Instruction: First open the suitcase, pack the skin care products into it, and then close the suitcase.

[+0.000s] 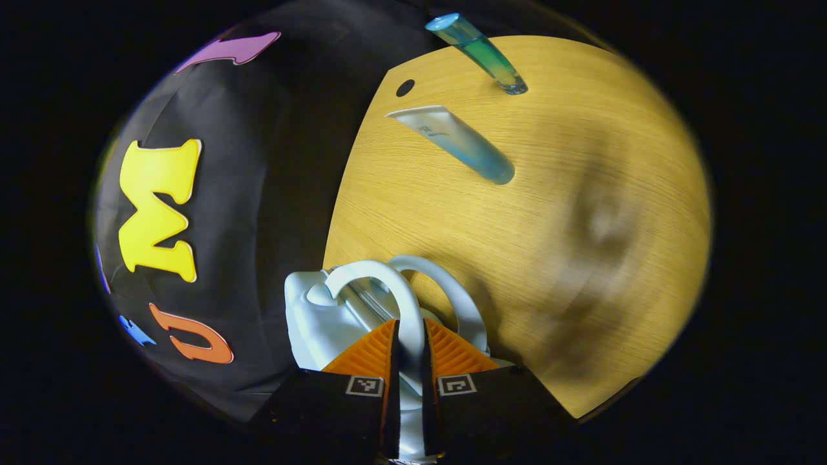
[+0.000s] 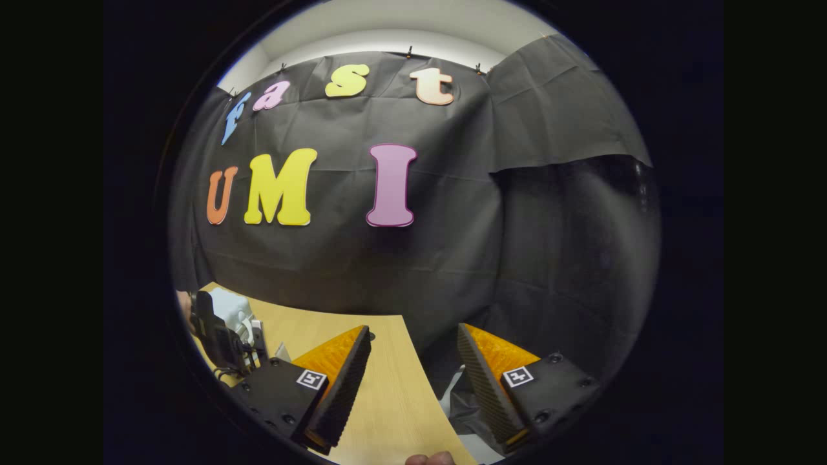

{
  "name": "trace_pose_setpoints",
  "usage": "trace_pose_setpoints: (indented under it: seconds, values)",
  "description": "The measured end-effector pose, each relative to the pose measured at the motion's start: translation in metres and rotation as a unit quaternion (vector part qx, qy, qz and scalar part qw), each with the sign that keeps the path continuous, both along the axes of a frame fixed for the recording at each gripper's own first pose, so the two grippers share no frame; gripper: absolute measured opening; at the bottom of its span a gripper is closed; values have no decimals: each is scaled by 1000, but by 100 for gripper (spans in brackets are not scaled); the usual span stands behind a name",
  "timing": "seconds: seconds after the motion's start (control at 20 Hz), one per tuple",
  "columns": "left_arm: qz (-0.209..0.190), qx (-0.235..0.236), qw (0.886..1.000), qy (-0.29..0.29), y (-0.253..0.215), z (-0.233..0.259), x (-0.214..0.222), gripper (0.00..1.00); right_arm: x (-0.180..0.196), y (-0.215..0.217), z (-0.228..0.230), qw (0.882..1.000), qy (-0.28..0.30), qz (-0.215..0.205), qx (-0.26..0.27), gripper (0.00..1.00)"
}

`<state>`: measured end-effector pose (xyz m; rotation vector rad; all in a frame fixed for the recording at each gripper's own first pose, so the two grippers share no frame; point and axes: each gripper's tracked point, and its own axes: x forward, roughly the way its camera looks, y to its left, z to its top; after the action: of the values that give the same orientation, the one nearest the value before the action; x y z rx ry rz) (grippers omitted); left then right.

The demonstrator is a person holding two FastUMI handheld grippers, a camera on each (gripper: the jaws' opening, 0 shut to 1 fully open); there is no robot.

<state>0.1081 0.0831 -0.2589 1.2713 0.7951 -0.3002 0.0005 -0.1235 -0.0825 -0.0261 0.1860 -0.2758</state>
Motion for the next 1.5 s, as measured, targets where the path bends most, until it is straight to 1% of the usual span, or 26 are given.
trace_pose_setpoints:
  seconds: [0.1,0.15,0.25,0.3,0.35,0.45,0.5,0.6,0.65,0.7,0.75,0.8,0.85,0.9,0.95,1.05,1.15,1.25,1.3,1.35,1.4,1.45,1.5]
  values:
    - [5,-21,999,-33,3,32,5,14,2,5,0,1000,2,2,1,80]
    - [8,-34,998,-51,6,51,8,12,3,8,2,1000,1,4,4,80]
    - [24,-69,993,-93,21,90,10,9,6,19,10,1000,-6,14,7,80]
    - [34,-88,988,-121,33,111,9,8,9,24,13,1000,-9,19,4,80]
    - [49,-106,982,-149,51,131,9,7,11,29,18,1000,-11,25,1,80]
    - [80,-153,962,-209,92,166,5,4,15,38,22,999,-10,34,-2,80]
    - [94,-175,950,-239,111,180,0,4,18,46,24,999,-9,40,-1,80]
    - [131,-210,923,-295,163,204,-13,3,24,61,28,998,-5,55,-2,80]
    - [150,-232,910,-310,185,208,-17,3,28,71,30,998,-1,64,-5,80]
    - [169,-260,892,-329,209,214,-23,3,32,81,31,997,2,73,-6,80]
    - [190,-284,878,-336,236,215,-27,3,35,90,34,997,4,81,-6,80]
    - [205,-310,861,-347,267,217,-30,3,39,101,36,996,6,91,-8,80]
    - [213,-337,847,-352,294,214,-31,4,41,110,39,995,7,100,-11,80]
    - [222,-358,834,-356,317,206,-37,3,43,120,42,994,5,109,-16,80]
    - [238,-376,824,-352,341,193,-38,3,44,127,45,993,4,115,-21,80]
    - [270,-413,795,-352,378,155,-30,3,46,139,41,992,10,120,-23,80]
    - [296,-455,766,-345,407,126,-25,3,46,147,38,992,22,120,-30,80]
    - [329,-496,738,-319,425,90,-24,3,47,153,32,991,37,121,-39,80]
    - [346,-516,721,-307,436,70,-20,3,46,154,31,991,41,120,-42,80]
    - [366,-537,701,-293,440,49,-18,3,47,154,32,991,42,117,-45,80]
    - [389,-557,676,-285,446,26,-18,4,46,154,32,991,43,114,-47,80]
    - [409,-574,653,-279,449,5,-18,5,46,156,32,991,46,112,-48,80]
    - [427,-585,634,-272,450,-10,-17,5,44,160,29,991,50,114,-50,80]
